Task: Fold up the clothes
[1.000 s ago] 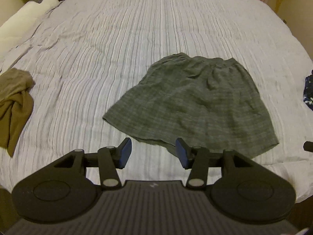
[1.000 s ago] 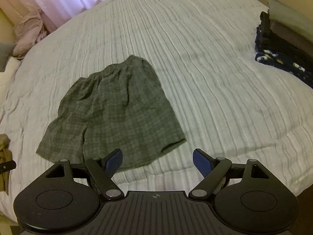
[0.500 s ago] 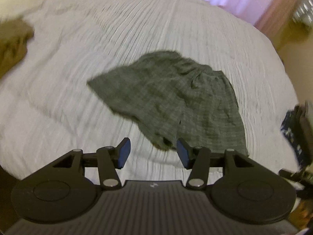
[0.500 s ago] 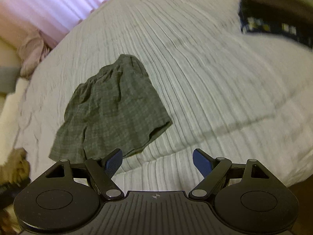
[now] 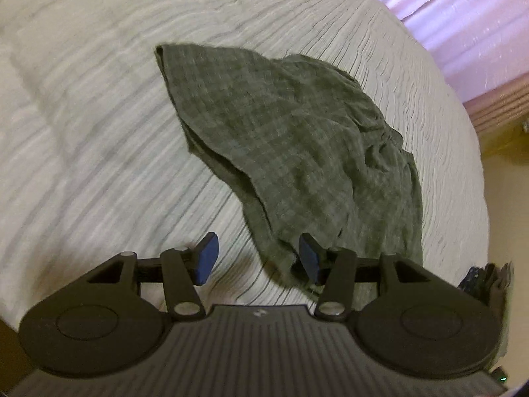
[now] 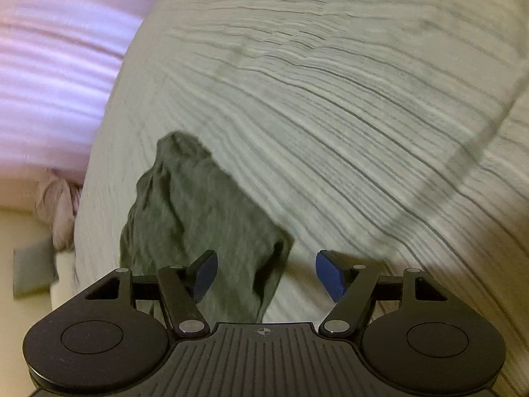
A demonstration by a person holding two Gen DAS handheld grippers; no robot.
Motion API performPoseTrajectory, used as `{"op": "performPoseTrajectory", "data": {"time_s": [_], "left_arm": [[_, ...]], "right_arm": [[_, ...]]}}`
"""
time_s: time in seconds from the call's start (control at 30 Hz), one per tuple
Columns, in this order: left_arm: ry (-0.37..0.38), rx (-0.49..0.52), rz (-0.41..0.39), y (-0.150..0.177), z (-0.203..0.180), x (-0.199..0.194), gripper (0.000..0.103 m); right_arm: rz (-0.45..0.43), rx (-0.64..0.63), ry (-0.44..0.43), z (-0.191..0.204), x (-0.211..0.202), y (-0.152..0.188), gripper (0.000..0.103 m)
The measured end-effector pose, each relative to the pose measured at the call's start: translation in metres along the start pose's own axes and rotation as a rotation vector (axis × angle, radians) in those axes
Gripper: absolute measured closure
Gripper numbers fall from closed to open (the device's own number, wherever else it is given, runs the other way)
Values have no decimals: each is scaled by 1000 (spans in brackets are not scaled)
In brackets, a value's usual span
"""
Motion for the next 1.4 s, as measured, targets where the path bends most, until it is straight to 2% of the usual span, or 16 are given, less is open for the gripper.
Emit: {"op": "performPoseTrajectory", "data": {"time_s": [0.27,0.33,0.37,0.43,0.47,0.57,0.67,0.7,0.8,0.93,1.0,1.07,1.13,1.2,1.27,1.4], "left_arm": [[93,-49,88,26,-8,38,50],[111,-82,86,28,-7,47,50],[122,-90,81,28,-8,52,52],[146,-84,91,26,-11,58,71],[171,-71,107,25,-15,61,103],[198,-10,129,24,-26,54,103],[262,38,148,30,-39,34,103],[275,56,159,34,-42,28,103],[227,118,209,54,-42,27,103],[127,182,337,71,-31,37,100],[135,204,369,64,-28,28,98],[140,245,365,44,-30,14,93],[110,307,287,10,-36,8,84],[76,369,200,-24,-43,2,75],[48,425,113,-63,-55,9,73],[42,533,-16,-138,-95,45,67]], "right_arm": [[-26,-25,9,-7,22,-2,34],[-26,-54,15,-6,24,-2,53],[-19,-75,22,-6,26,-3,68],[1,-114,24,-5,28,-4,89],[3,-130,27,-4,27,-4,100],[-19,-192,58,6,12,-12,101],[-65,-245,72,22,-20,-24,102],[-49,-264,114,19,-20,-24,102],[-1,-321,242,9,-22,-25,102],[64,-395,413,-3,-26,-27,101],[91,-431,489,-9,-29,-28,101],[65,-442,479,-10,-41,-33,101],[27,-431,459,-5,-49,-45,92],[-31,-437,421,7,-49,-61,23],[-89,-479,353,30,-41,-78,24],[-63,-573,189,87,7,-103,24]]}}
Point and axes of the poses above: each gripper's, at about its wrist camera, not at the fingertips, and x roughly the way its jaws point, z to its left, y to its underside, the point moved 5 cm from there along x, roughly the way its jaws point, and after that the axes turned 2 degrees about z, right-handed, at the moved point
